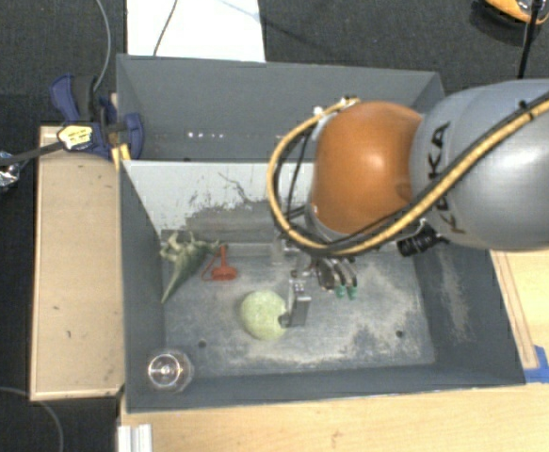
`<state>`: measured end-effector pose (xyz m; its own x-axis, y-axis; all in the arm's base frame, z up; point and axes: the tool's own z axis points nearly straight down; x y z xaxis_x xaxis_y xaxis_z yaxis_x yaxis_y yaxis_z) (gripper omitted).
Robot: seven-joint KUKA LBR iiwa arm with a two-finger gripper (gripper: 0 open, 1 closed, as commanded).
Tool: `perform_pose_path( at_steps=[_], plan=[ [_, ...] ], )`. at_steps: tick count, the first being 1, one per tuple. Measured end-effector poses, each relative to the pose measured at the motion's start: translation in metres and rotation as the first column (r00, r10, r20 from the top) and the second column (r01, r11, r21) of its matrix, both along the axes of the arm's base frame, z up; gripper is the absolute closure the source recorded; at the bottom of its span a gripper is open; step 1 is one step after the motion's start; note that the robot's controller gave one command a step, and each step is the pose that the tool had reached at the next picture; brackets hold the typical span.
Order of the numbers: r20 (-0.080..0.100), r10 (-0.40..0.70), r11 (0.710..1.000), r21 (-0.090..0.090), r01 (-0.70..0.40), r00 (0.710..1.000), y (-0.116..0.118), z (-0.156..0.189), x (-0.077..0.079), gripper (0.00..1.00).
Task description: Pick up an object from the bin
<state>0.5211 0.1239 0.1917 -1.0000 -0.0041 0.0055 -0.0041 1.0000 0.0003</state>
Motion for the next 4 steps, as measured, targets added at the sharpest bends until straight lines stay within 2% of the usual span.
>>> perform_pose_path(
  at_steps=[1,2,3,4],
  plan=[
    [0.008,-0.003,1.0,0.001,0.003,1.0,-0.001,0.005,0.001,0.0],
    [0.012,0.084,0.996,0.002,-0.084,0.996,-0.011,-0.023,0.001,0.0],
    [0.014,0.277,0.961,0.0,-0.277,0.961,-0.021,-0.08,0.008,0.0],
    [0.013,0.314,0.95,0.001,-0.314,0.949,-0.027,-0.115,-0.011,0.0]
  ],
)
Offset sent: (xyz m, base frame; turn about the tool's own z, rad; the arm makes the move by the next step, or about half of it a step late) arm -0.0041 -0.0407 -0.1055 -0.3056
